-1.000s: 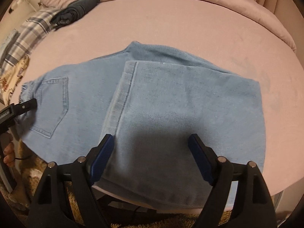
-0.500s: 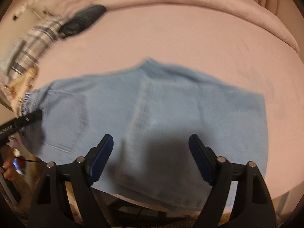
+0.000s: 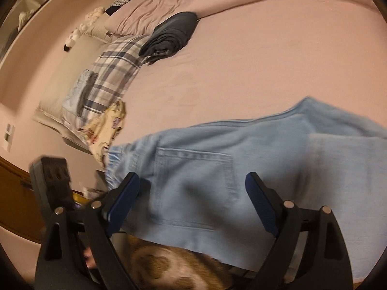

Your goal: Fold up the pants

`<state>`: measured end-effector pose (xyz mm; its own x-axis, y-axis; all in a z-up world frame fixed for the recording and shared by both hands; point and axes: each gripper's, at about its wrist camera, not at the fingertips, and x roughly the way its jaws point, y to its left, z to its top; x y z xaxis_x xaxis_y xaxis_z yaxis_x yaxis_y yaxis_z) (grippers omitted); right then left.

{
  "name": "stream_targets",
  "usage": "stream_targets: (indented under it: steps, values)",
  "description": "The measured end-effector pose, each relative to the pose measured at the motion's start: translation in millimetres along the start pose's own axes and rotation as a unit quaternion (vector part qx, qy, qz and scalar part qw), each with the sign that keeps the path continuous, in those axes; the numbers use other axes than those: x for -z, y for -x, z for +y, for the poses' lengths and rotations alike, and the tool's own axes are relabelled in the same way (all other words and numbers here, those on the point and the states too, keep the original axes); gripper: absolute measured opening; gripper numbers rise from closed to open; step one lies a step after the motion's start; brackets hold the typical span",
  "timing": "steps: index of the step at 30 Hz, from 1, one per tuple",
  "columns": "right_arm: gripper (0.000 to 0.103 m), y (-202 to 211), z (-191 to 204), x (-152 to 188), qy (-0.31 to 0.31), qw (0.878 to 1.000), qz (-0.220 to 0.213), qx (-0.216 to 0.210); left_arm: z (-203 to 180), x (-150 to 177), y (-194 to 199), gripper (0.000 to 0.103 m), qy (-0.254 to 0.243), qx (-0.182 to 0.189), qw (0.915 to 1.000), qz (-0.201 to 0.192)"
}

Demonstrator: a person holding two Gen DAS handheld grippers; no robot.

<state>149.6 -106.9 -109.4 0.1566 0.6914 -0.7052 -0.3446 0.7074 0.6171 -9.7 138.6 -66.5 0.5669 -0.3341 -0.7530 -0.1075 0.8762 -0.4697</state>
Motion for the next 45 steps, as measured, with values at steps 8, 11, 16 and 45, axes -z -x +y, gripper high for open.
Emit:
stream_targets:
  steps: [8,11,16,45]
  values:
    - [0.09,-1.8,7.3,2.3,-0.016,0.999,0.021,-0.03,-9.2,-4.3,1.5,0.044,-0.003,0.078,0.9969,0.0]
    - [0.092,5.8,8.7,3.6,-0.015,0.999,0.018,-0.038,-15.0,-8.2,2.0,0.048,-0.008,0.119,0.9928,0.002]
    - [0.097,23.2,6.6,2.5,-0.02,0.998,0.003,-0.06,-36.4,-14.5,-5.6,0.048,-0.04,0.16,0.9862,0.015]
    - [0.047,67.7,-100.9,14.4,-0.117,0.992,-0.055,0.015,-61.6,-16.3,-57.6,0.065,-0.069,0.041,0.994,0.075]
